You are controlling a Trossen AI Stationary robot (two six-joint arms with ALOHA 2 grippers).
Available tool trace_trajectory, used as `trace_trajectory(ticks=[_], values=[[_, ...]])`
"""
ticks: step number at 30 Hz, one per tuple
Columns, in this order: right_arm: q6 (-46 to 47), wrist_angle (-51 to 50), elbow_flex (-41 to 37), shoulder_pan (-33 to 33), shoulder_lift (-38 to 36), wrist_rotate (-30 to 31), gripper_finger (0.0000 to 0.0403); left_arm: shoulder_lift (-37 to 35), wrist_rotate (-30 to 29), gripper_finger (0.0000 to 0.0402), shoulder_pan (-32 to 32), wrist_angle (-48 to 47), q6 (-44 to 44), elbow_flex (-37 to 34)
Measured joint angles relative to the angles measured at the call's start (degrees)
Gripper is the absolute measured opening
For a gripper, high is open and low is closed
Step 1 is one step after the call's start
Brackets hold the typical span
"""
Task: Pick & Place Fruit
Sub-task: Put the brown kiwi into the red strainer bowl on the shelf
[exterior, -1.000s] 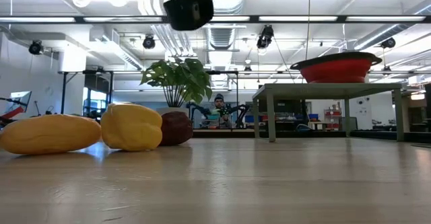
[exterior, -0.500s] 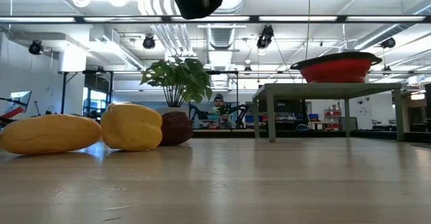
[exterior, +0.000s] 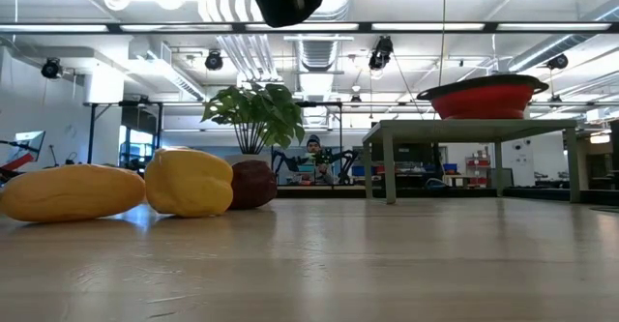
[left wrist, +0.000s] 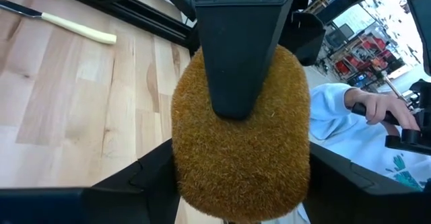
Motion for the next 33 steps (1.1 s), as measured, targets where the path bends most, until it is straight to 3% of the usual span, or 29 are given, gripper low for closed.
trace_trajectory(ticks=[15,26,33], values=[[6.1,-5.4,0.0,-0.2,-0.9,0.3,0.0226,0.0,-3.2,0.0285,0.6,-4.0,1.6,0.0],[22.7,-28.2,0.0,-1.8,-7.7,2.9,0.0228,-0.1,-3.3,0.0286,0.6,-3.6,2.0,0.1],[30.5,-41.6,0.0,-10.5,-16.8,8.4,0.0235,-0.1,-6.8,0.0287,0.6,-1.4,4.4,0.1]])
